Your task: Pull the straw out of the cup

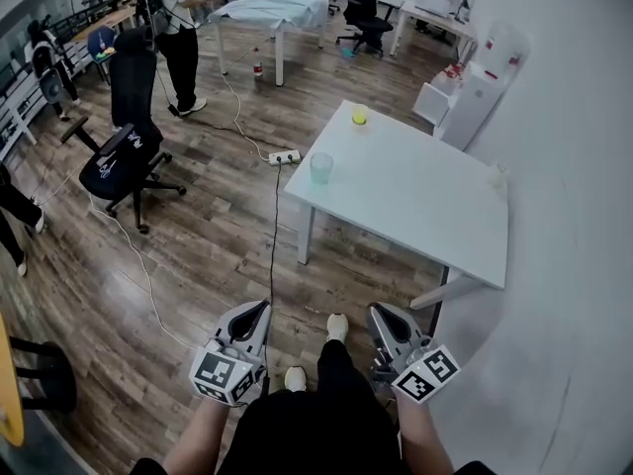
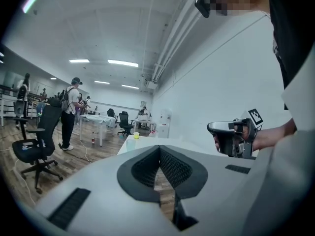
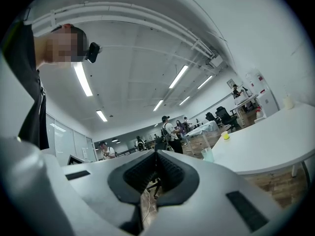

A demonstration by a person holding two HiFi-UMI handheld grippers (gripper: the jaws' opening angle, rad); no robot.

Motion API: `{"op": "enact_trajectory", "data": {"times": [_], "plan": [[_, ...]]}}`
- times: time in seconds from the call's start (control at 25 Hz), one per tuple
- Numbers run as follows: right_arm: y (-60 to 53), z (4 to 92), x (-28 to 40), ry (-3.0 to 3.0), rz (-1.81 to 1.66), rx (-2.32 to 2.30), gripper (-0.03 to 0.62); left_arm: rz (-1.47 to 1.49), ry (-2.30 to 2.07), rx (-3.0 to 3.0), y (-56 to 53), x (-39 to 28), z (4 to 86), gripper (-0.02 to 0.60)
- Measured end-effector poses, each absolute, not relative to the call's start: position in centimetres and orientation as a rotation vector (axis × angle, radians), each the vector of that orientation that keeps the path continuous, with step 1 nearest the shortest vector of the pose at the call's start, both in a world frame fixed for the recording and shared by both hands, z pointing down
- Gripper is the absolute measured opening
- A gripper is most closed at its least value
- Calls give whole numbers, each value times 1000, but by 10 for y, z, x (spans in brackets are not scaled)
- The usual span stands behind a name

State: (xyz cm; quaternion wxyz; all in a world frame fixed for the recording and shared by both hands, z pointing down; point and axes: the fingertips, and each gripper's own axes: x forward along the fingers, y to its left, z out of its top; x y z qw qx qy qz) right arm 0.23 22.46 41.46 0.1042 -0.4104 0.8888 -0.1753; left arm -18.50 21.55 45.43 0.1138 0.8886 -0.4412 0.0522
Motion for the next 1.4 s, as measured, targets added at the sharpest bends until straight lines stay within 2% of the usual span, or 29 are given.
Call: {"op": "enact_trajectory", "data": {"times": [0.56,1.4], "plan": [[120,418,24,2685,-537,-1100,22,166,-1380,2538,130,-165,462,14],[-42,432,95,2804,-583,-889,21,198,-1538,2461,-19,-77,456,14]]}}
